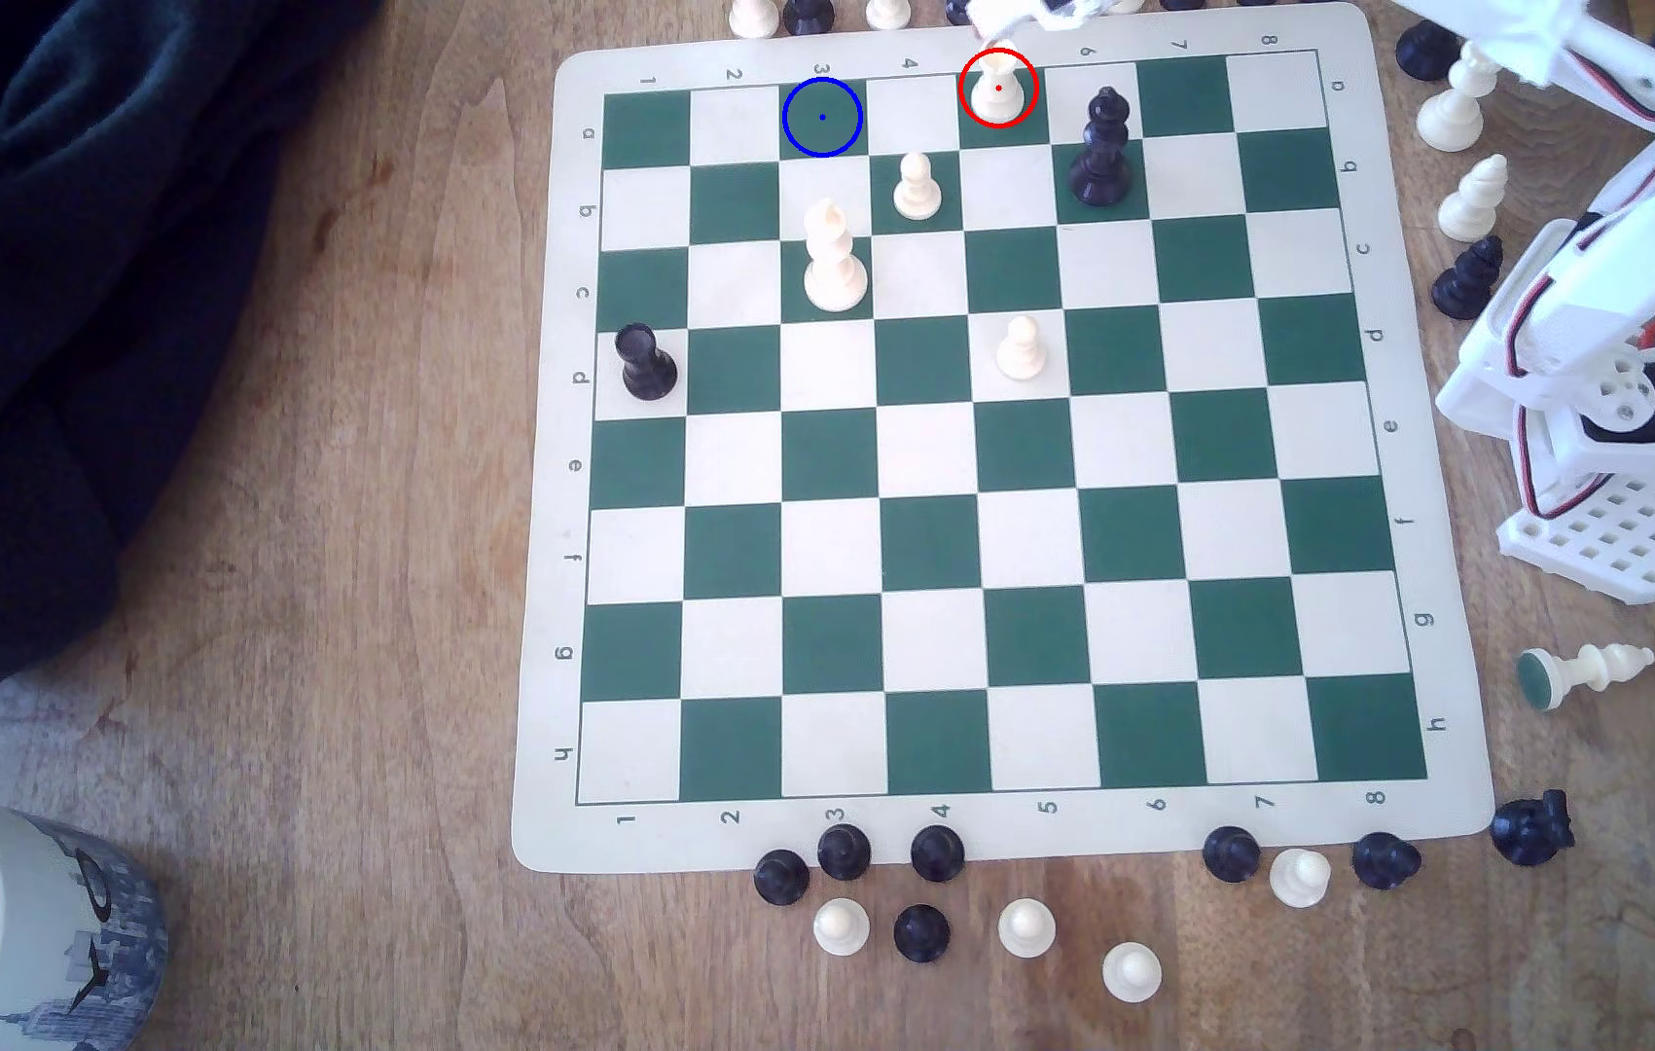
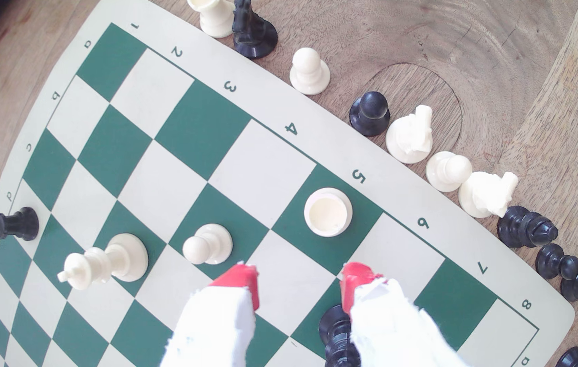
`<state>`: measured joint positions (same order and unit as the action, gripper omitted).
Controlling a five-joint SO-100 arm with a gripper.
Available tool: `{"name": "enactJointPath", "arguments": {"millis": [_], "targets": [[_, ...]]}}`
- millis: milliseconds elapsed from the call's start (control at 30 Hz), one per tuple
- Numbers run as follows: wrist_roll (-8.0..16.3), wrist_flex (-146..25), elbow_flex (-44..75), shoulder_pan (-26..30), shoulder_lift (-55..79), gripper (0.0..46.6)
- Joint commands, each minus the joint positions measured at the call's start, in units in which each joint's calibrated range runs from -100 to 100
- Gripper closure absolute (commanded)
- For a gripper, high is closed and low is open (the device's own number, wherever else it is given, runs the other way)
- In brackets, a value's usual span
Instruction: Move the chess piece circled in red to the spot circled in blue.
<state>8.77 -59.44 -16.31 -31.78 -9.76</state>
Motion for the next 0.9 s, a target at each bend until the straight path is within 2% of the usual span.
{"name": "enactJointPath", "arguments": {"millis": [0, 333, 500, 867], "targets": [[-0.10, 0.97, 6.43, 0.15, 2.12, 33.2], [-0.15, 1.46, 11.87, 0.38, 11.12, 32.5], [-0.29, 2.19, 12.41, -0.09, 13.07, 31.2], [-1.17, 2.69, 13.14, -1.50, 14.43, 31.6]]}}
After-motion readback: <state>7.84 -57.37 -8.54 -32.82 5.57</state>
